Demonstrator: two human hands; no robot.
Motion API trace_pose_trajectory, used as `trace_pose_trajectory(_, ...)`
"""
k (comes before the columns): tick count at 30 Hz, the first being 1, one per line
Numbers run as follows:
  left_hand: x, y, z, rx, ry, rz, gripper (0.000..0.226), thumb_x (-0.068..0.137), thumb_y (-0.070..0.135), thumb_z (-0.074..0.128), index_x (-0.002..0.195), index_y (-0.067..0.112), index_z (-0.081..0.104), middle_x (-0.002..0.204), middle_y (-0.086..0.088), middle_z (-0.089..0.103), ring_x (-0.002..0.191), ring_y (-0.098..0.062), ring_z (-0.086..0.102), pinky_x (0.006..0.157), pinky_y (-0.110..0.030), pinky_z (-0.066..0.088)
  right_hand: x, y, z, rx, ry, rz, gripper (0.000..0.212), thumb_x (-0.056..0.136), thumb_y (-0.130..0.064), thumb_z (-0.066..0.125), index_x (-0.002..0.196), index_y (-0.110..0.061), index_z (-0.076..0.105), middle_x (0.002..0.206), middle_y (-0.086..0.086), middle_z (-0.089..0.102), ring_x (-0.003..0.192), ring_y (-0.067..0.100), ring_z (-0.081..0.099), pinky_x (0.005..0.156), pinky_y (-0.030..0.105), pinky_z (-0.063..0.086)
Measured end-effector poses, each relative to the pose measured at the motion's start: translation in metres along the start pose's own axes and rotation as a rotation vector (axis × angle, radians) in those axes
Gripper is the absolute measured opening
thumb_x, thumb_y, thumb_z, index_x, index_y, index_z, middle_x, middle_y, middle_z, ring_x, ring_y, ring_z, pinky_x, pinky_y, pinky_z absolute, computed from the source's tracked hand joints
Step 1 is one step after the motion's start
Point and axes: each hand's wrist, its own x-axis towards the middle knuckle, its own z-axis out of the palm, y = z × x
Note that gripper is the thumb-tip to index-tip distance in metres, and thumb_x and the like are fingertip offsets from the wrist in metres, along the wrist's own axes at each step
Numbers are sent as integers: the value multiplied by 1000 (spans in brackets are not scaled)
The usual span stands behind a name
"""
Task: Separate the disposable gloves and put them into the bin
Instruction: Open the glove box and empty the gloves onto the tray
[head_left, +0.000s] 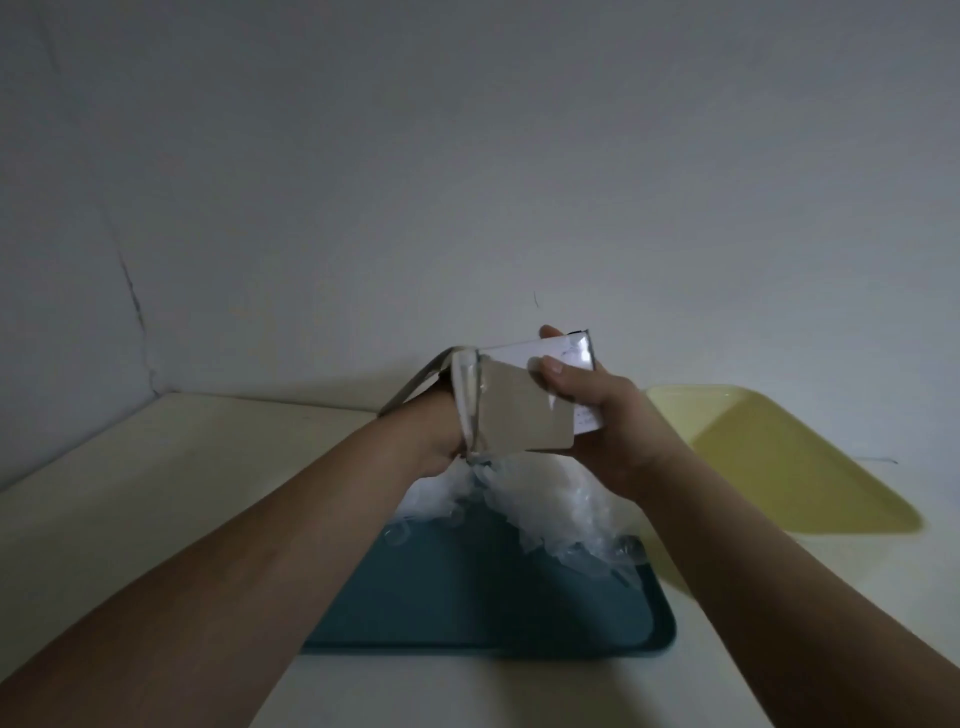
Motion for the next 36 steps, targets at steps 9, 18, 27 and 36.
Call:
trace_pose_trajectory(9, -14, -28, -62, 653, -119, 130, 31, 64, 32, 87, 92, 26, 76, 90, 4, 79, 81, -9, 75, 68, -30, 63, 3, -17, -35, 5, 241, -62, 60, 82, -44, 72, 134, -16, 63, 122, 6, 67, 120, 42, 63, 106, 62, 49)
trace_pose_trajectory(18, -17, -75, -15, 1228, -183, 159, 99, 48, 79, 81, 130, 36, 47, 121, 13, 57, 104, -16, 57, 85, -37, 54, 8, -1, -3, 102, 198, -68, 72, 78, -53, 75, 140, -21, 58, 119, 2, 68, 118, 34, 66, 100, 50, 55)
trace_pose_trajectory(27, -34, -43, -75, 641, -244, 95, 119, 49, 70, 96, 152, 41, 44, 146, 26, 52, 134, -3, 52, 117, -33, 43, 7, -7, -18, 87, 270, -106, 73, 79, -54, 75, 142, -23, 56, 120, -1, 68, 122, 31, 65, 105, 51, 49)
trace_pose_trajectory(36, -20, -29, -78, 402, 53, 223, 129, 67, 65, 88, 166, 43, 8, 171, 17, 19, 155, -8, 26, 123, -39, 34, 18, -18, 4, 289, 182, -88, 25, 92, -45, 66, 106, -26, 74, 124, 5, 69, 130, 43, 60, 111, 60, 44)
